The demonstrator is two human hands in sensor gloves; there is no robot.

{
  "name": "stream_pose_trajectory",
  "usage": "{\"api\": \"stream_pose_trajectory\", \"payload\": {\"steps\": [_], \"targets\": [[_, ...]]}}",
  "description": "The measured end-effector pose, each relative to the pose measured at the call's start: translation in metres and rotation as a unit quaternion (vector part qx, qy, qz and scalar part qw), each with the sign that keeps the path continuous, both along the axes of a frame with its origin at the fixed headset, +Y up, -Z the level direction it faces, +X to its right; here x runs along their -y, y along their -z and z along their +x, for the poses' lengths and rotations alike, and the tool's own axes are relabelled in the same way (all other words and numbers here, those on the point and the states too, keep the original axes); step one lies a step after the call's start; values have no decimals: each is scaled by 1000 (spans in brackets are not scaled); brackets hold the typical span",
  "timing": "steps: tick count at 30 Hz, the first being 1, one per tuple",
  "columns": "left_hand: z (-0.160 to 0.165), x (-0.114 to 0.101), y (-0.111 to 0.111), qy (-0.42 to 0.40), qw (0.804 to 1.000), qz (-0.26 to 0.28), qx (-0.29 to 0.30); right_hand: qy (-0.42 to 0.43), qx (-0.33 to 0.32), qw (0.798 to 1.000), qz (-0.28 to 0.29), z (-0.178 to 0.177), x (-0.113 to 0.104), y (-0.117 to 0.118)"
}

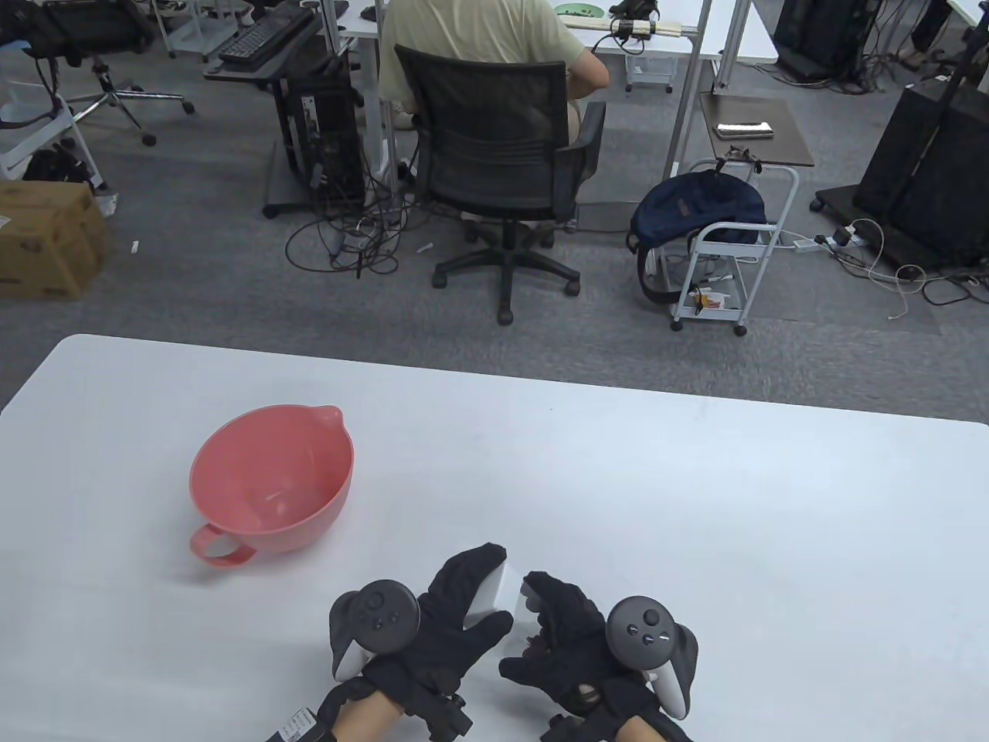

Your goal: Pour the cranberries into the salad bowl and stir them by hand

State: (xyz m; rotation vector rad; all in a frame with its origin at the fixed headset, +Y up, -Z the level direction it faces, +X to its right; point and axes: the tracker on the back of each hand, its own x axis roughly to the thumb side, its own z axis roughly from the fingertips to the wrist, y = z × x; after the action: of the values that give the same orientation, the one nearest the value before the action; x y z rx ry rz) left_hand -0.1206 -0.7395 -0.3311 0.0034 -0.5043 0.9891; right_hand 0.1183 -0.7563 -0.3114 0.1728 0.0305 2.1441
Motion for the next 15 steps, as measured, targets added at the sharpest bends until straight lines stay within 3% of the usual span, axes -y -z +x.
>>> {"api": "stream_pose_trajectory", "payload": {"steps": [15], "targets": [[0, -5, 3, -6, 999, -49, -17, -12, 32, 999, 3, -10, 1, -4]]}}
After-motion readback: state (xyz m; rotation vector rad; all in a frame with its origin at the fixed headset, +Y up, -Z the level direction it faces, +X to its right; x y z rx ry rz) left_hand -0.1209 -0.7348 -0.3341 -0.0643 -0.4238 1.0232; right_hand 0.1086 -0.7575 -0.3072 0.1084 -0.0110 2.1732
